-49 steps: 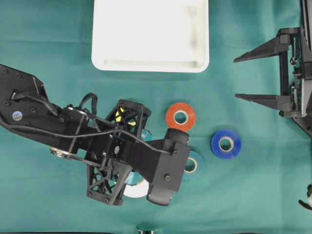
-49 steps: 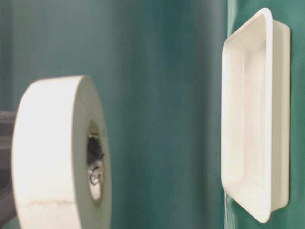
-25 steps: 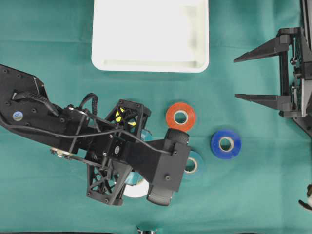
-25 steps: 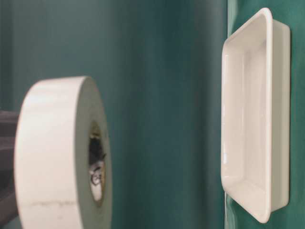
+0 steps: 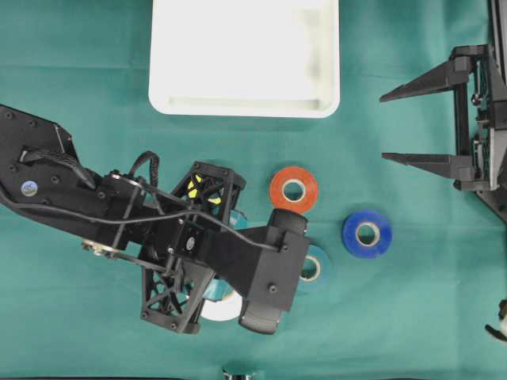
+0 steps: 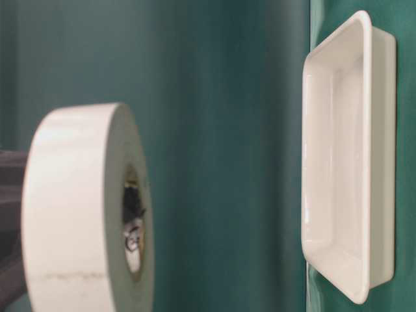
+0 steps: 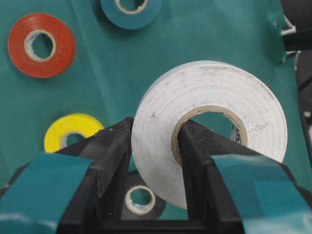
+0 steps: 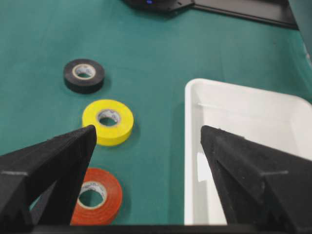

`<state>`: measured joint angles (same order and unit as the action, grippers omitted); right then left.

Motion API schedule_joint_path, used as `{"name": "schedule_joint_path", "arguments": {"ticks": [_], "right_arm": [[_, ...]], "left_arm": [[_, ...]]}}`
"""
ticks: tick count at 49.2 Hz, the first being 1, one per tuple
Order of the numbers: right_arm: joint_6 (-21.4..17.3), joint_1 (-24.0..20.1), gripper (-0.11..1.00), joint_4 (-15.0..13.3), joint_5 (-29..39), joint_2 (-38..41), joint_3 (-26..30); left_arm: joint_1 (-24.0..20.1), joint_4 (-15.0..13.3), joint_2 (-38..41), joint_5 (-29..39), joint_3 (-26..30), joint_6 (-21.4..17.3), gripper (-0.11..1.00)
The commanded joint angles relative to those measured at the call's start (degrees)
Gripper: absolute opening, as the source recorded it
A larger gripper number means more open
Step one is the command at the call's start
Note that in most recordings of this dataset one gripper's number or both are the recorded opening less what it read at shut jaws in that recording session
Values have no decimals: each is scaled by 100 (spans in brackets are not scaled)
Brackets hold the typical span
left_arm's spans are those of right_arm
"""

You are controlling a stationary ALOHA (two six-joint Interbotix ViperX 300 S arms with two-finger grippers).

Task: Pick up the tape from a random location and place it into the white case.
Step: 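Close the left gripper on the white tape and lift it, then carry the white tape with the left gripper over the white tray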

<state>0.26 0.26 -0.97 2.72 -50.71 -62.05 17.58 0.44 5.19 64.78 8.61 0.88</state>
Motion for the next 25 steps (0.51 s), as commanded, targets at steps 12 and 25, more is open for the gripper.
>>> {"name": "schedule_joint_path", "arguments": {"ticks": [12,25], "right_arm": [[-18,-9,91,0,0,18,158],[-18,-9,91,0,44,18,158]], "left_arm": [[-141,9,-229,-53,105,0,25],[-466,18,-264,-62,44,-35,25]]}}
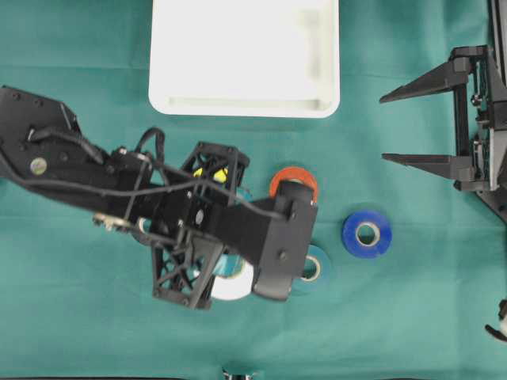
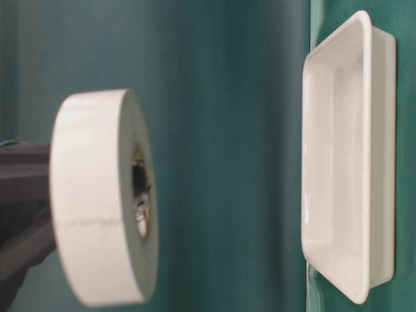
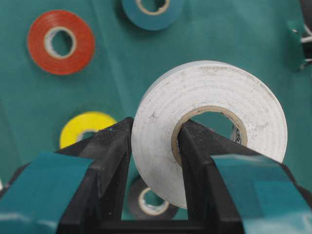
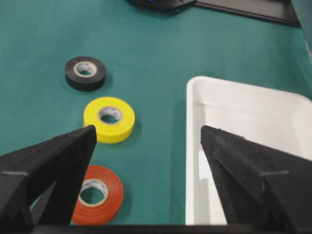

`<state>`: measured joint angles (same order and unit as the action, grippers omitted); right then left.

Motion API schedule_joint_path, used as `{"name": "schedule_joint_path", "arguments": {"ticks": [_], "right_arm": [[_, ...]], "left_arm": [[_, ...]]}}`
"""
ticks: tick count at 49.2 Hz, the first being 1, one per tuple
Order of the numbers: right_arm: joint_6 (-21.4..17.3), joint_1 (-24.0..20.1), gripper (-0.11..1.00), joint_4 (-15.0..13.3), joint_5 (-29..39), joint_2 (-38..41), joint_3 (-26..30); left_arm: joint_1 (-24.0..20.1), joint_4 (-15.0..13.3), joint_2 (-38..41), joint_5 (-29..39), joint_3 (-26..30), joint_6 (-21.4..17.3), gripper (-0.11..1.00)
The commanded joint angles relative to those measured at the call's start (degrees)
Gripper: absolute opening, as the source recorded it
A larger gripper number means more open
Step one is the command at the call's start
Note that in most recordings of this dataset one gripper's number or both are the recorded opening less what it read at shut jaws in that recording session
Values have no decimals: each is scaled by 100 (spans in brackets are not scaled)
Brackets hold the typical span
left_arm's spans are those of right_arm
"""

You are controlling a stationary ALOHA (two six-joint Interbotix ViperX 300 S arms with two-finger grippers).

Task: Pick up the tape from a random location and place it into the white case.
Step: 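Carry the white tape with the left gripper over the white tray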

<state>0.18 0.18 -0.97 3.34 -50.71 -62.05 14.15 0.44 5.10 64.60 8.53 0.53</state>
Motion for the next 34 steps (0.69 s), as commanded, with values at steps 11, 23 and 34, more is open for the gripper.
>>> {"name": "schedule_joint_path", "arguments": {"ticks": [11,23,34], "right_arm": [[-9,0,91,0,-18,18,158],[-9,0,91,0,-18,26,158],[-9,0,91,0,-18,26,158]], "left_arm": [[-686,26,-316,-62,-62,-9,25],[-1397,26,-404,-316,-229,-18,25],[-2013,26,-422,-562,-264,-149,25]]}}
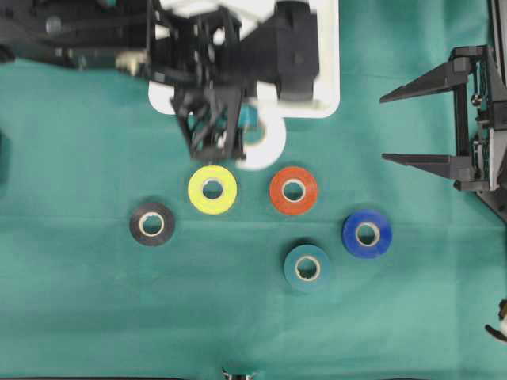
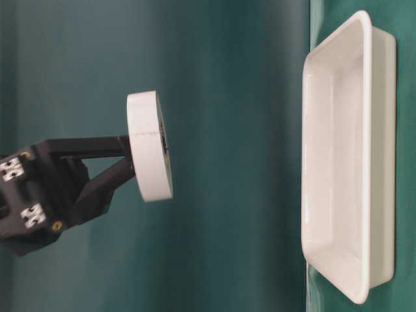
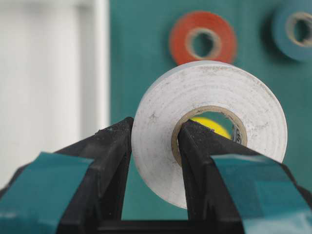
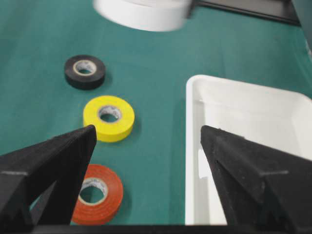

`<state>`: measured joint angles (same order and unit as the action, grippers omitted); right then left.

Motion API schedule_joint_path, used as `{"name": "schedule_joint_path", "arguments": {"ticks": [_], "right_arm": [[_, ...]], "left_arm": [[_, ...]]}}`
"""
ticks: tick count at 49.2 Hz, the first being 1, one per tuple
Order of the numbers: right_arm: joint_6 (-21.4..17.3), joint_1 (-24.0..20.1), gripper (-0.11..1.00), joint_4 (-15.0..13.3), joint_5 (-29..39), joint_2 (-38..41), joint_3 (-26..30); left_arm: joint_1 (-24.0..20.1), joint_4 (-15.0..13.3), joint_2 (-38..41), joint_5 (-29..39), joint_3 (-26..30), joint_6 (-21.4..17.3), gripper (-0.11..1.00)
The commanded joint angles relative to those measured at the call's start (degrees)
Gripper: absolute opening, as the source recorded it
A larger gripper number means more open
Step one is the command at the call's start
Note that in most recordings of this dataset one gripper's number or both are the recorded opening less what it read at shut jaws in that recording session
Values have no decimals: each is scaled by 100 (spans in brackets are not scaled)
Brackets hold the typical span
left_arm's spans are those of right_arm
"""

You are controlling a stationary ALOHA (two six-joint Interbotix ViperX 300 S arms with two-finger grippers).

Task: Pick up the tape from a random location and place it into the white case.
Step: 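Carry the white tape with the left gripper over the white tray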

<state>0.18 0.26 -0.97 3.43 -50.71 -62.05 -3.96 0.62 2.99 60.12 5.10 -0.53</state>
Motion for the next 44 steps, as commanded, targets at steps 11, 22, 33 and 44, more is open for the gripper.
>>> {"name": "schedule_joint_path", "arguments": {"ticks": [11,22,33,44], "right_arm": [[-9,-9,91,0,26,26,158],[-9,-9,91,0,62,26,158],[-9,-9,91,0,62,26,158],[0,0,91,0,70,35,158]], "left_arm": [[-721,9,-141,-413,70,-264,25],[-1011,9,-141,-510,70,-448,25],[-1081,9,-141,-510,-18,-466,25],[-1081,9,-141,-510,-79,-475,25]]}}
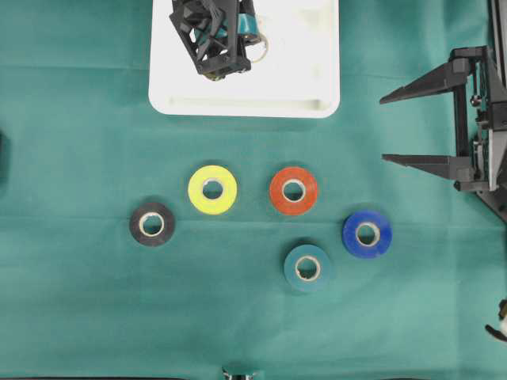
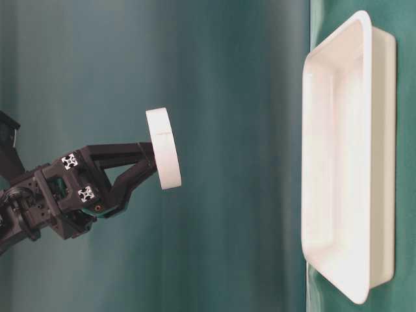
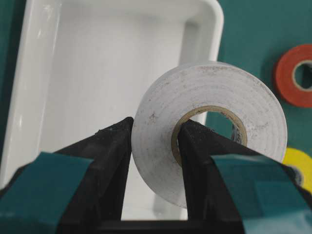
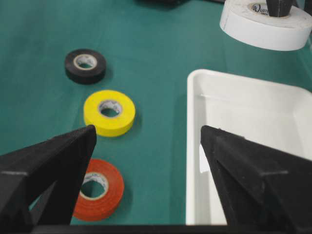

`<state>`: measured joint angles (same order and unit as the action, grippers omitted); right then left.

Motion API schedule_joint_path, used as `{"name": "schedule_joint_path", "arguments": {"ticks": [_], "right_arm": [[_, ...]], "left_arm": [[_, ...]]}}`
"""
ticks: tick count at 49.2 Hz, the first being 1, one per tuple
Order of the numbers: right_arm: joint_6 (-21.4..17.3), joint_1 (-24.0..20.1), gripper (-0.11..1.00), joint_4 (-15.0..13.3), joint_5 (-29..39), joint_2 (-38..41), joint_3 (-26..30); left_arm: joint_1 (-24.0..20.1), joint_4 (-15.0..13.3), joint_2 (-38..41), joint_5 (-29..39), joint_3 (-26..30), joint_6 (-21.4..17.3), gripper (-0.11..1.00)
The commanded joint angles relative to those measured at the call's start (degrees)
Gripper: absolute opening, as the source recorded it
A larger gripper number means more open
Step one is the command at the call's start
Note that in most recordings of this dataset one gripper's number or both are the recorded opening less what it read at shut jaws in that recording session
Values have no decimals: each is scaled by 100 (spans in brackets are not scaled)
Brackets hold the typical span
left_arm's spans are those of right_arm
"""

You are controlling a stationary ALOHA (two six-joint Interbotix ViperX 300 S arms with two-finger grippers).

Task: Pick up the tape from a random location and place it into the white case.
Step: 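Carry the white tape with the left gripper over the white tray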

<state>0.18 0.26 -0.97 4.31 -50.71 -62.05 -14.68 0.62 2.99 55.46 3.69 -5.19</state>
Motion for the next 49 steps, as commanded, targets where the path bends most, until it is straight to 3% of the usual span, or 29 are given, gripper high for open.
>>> {"name": "schedule_joint_path", "arguments": {"ticks": [1,21,49], "right_arm": [[0,-9,91,0,-26,26,167],[0,-9,91,0,-26,35,167],[9,-9,91,0,-18,44,149]], "left_arm": [[-9,9,-141,-44,62,-9,25],[-35,9,-123,-158,-70,-9,25],[-545,18,519,-1881,-1433,-220,25]]}}
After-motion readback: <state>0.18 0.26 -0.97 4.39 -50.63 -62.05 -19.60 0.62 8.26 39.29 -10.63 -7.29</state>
